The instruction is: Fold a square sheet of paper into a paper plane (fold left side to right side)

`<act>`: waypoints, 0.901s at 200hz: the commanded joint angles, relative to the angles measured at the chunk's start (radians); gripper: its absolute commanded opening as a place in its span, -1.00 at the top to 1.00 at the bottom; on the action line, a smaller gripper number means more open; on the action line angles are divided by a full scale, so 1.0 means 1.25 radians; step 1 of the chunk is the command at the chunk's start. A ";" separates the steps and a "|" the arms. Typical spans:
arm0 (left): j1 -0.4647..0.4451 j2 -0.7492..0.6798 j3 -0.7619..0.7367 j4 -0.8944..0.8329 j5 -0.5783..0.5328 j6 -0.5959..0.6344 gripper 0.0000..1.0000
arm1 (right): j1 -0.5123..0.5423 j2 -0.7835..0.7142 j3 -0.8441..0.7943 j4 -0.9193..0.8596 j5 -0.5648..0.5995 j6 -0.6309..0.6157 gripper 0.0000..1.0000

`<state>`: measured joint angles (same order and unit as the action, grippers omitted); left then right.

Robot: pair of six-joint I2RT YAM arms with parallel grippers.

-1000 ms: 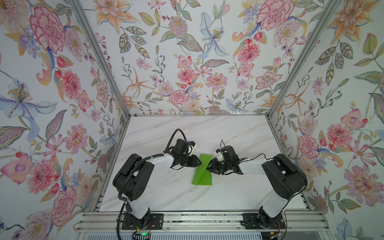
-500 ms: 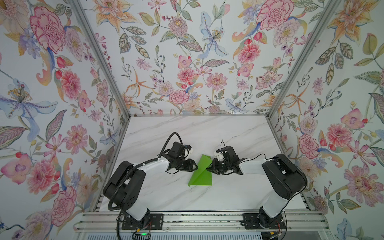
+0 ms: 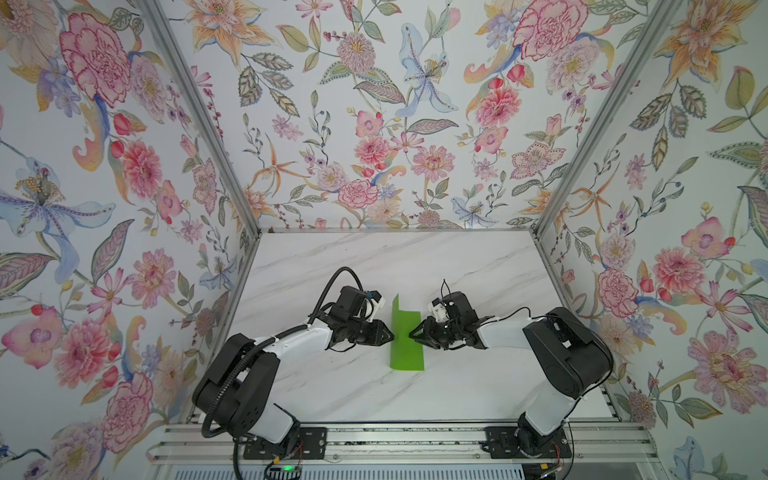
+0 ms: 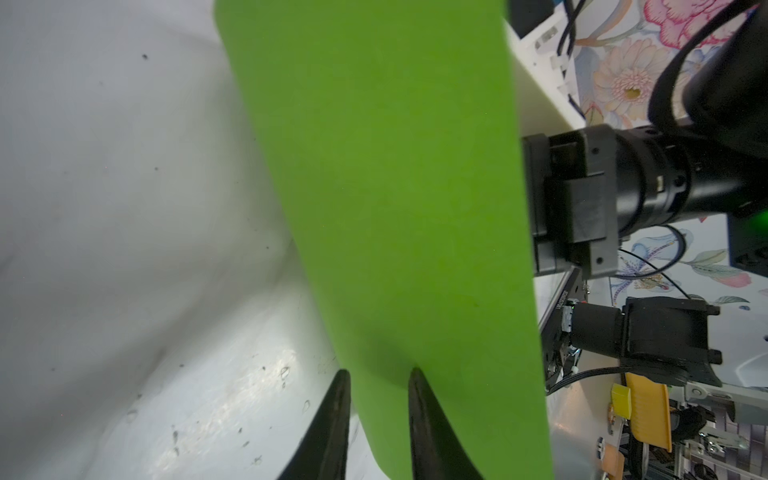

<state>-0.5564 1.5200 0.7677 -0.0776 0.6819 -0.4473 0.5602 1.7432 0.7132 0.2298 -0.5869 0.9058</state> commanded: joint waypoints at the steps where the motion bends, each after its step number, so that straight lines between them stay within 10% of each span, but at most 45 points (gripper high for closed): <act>1: 0.003 0.028 -0.002 0.083 0.043 -0.043 0.52 | -0.001 0.029 -0.002 -0.049 0.034 0.003 0.37; 180: 0.002 0.135 0.013 0.097 0.056 -0.031 0.64 | -0.005 -0.144 0.009 -0.092 0.045 -0.020 0.34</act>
<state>-0.5564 1.6760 0.7681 0.0639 0.7300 -0.5125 0.5602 1.5913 0.7136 0.1196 -0.5125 0.8974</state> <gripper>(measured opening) 0.183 0.319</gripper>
